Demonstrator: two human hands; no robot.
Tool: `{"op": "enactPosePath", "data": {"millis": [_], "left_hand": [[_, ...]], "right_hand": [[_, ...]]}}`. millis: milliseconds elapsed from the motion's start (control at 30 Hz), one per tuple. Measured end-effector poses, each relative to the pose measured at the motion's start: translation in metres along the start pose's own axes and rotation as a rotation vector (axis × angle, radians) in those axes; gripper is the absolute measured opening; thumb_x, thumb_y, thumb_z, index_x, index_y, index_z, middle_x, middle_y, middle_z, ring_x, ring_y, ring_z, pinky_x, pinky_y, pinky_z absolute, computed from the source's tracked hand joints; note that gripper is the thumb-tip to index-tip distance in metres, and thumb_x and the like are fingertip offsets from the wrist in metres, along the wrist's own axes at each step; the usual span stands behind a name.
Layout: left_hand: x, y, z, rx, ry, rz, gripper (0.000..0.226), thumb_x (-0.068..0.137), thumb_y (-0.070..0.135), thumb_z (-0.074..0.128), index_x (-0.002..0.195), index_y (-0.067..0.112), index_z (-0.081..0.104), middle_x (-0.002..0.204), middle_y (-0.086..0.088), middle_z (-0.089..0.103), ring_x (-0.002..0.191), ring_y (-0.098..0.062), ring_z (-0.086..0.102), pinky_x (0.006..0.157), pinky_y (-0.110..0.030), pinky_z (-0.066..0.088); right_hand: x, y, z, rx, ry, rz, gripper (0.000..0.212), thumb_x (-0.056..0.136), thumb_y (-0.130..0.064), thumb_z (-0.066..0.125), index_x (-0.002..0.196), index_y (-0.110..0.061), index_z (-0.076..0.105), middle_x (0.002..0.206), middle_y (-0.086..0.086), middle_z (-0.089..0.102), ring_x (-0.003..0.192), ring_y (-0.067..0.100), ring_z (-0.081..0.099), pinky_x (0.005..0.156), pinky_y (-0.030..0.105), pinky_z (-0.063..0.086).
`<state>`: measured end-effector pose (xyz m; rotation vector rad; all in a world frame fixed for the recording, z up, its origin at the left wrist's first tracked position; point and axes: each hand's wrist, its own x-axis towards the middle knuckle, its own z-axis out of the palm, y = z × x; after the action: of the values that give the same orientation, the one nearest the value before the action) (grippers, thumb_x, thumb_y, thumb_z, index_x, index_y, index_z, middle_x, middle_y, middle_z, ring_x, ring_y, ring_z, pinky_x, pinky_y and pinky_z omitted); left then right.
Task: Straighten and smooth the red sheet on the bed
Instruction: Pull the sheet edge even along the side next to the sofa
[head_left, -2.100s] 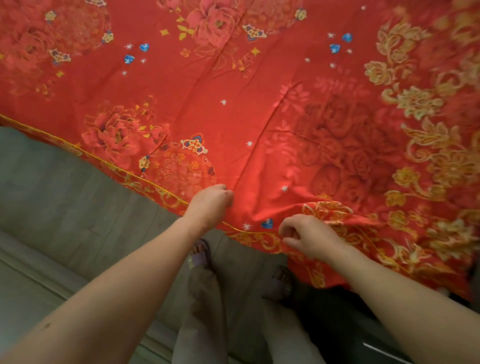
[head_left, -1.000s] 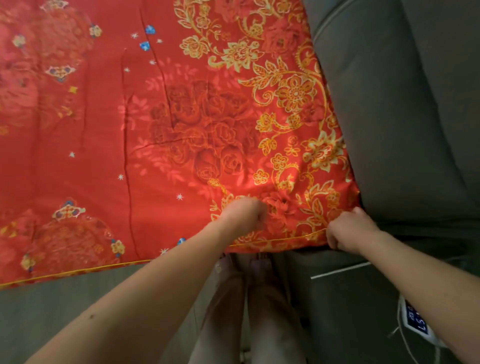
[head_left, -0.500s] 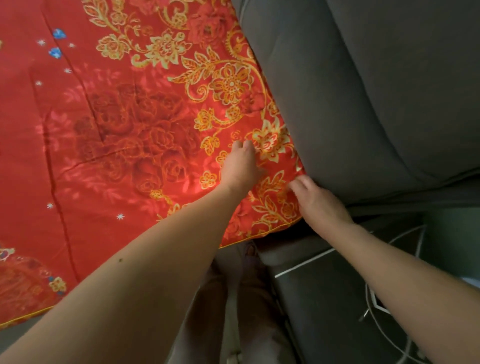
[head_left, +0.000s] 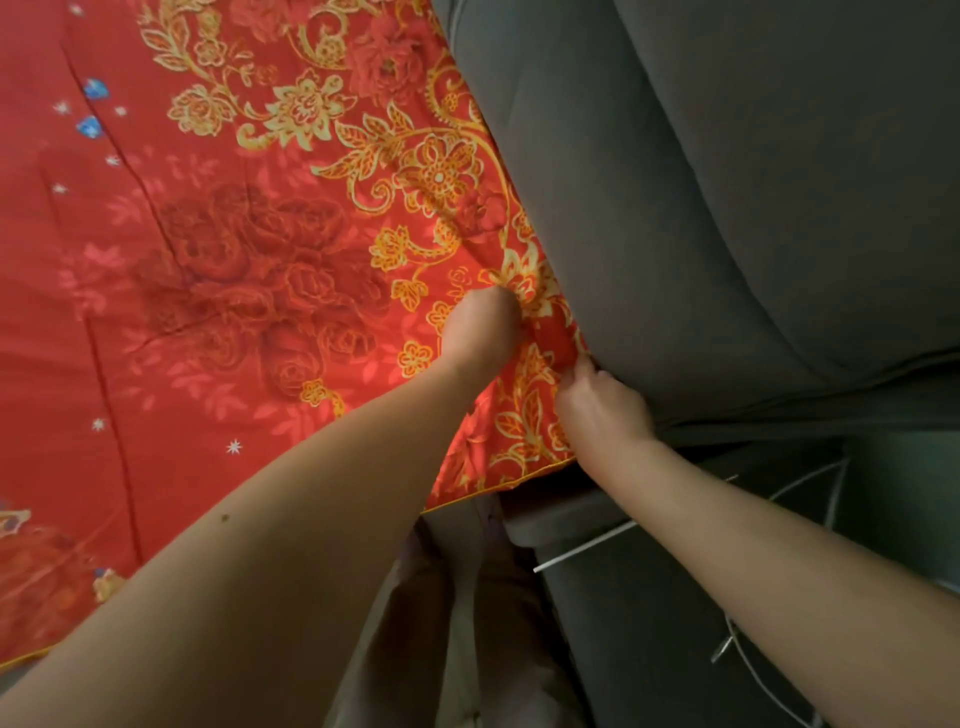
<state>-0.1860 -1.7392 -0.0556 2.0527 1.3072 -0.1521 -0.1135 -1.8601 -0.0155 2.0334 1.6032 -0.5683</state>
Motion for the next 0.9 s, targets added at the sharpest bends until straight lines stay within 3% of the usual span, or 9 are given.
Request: {"op": "enactPosePath", "data": {"millis": [167,300,367,433,533,633,700,800,900], "left_hand": [[-0.020,-0.041,-0.019,-0.064,0.068,-0.012,0.019,0.072,0.009,0.069,0.088,0.004,0.061,0.097,-0.017,0.063,0.090,-0.035,0.060,0.074,-0.040,0.047],[-0.038,-0.082,-0.028,-0.085,0.076,-0.038,0.015,0.072,0.007,0.067,0.087,0.005,0.065,0.097,-0.015,0.059,0.091,-0.032,0.059,0.078,-0.037,0.049],[-0.047,-0.100,-0.034,-0.091,0.080,-0.030,0.014,0.072,0.006,0.066,0.086,0.006,0.066,0.095,-0.014,0.059,0.088,-0.032,0.060,0.077,-0.037,0.049],[-0.053,-0.122,-0.043,-0.095,0.113,-0.051,0.014,0.071,0.005,0.066,0.085,0.007,0.067,0.093,-0.013,0.060,0.089,-0.031,0.060,0.079,-0.035,0.048],[-0.059,-0.154,-0.061,-0.110,0.227,-0.115,0.014,0.074,0.002,0.061,0.084,0.008,0.067,0.092,-0.013,0.060,0.091,-0.032,0.059,0.079,-0.034,0.044],[-0.063,-0.194,-0.080,-0.089,0.376,-0.183,0.019,0.076,-0.001,0.052,0.087,0.007,0.066,0.094,-0.017,0.059,0.091,-0.035,0.058,0.081,-0.039,0.045],[-0.067,-0.218,-0.087,-0.068,0.439,-0.233,0.022,0.075,-0.001,0.051,0.088,0.006,0.066,0.096,-0.018,0.059,0.092,-0.037,0.058,0.082,-0.042,0.047],[-0.070,-0.237,-0.087,-0.017,0.477,-0.254,0.023,0.074,0.005,0.055,0.094,0.009,0.068,0.102,-0.017,0.059,0.097,-0.038,0.056,0.085,-0.043,0.048],[-0.067,-0.233,-0.078,0.058,0.447,-0.260,0.027,0.076,0.012,0.059,0.103,0.016,0.064,0.117,-0.011,0.055,0.107,-0.037,0.050,0.088,-0.046,0.046]], "right_hand": [[-0.003,-0.013,-0.006,-0.112,-0.167,0.073,0.044,0.094,0.002,0.027,0.135,0.014,0.032,0.147,0.031,0.026,0.123,0.036,0.047,0.088,0.042,0.050],[0.007,-0.019,-0.030,-0.116,-0.364,0.154,0.038,0.093,0.000,0.036,0.128,-0.006,0.052,0.133,0.011,0.054,0.118,0.028,0.055,0.087,0.037,0.052],[0.013,-0.025,-0.044,-0.097,-0.313,0.142,0.036,0.093,-0.003,0.038,0.124,-0.009,0.055,0.125,0.008,0.059,0.113,0.026,0.058,0.081,0.035,0.051],[0.023,-0.043,-0.055,-0.096,-0.158,0.056,0.033,0.093,-0.004,0.038,0.119,-0.010,0.058,0.122,0.009,0.060,0.111,0.027,0.059,0.079,0.036,0.050],[0.041,-0.085,-0.054,0.097,0.216,-0.253,0.043,0.093,-0.020,0.044,0.135,-0.012,0.042,0.139,0.016,0.044,0.130,0.033,0.042,0.100,0.043,0.041],[0.058,-0.158,-0.037,0.309,0.224,-0.480,0.071,0.089,-0.038,0.051,0.148,-0.017,0.019,0.158,0.010,0.017,0.146,0.026,0.013,0.118,0.043,0.015],[0.061,-0.196,-0.015,0.318,0.178,-0.534,0.075,0.087,-0.044,0.050,0.149,-0.020,0.016,0.159,0.007,0.012,0.147,0.023,0.009,0.119,0.044,0.012],[0.073,-0.182,0.017,0.146,0.240,-0.515,0.073,0.085,-0.053,0.047,0.148,-0.028,0.019,0.159,0.003,0.015,0.147,0.024,0.014,0.116,0.052,0.019],[0.081,-0.108,0.034,0.073,0.303,-0.164,0.073,0.086,-0.066,0.029,0.148,-0.038,0.003,0.160,0.001,0.004,0.147,0.027,0.007,0.111,0.062,0.013]]}}
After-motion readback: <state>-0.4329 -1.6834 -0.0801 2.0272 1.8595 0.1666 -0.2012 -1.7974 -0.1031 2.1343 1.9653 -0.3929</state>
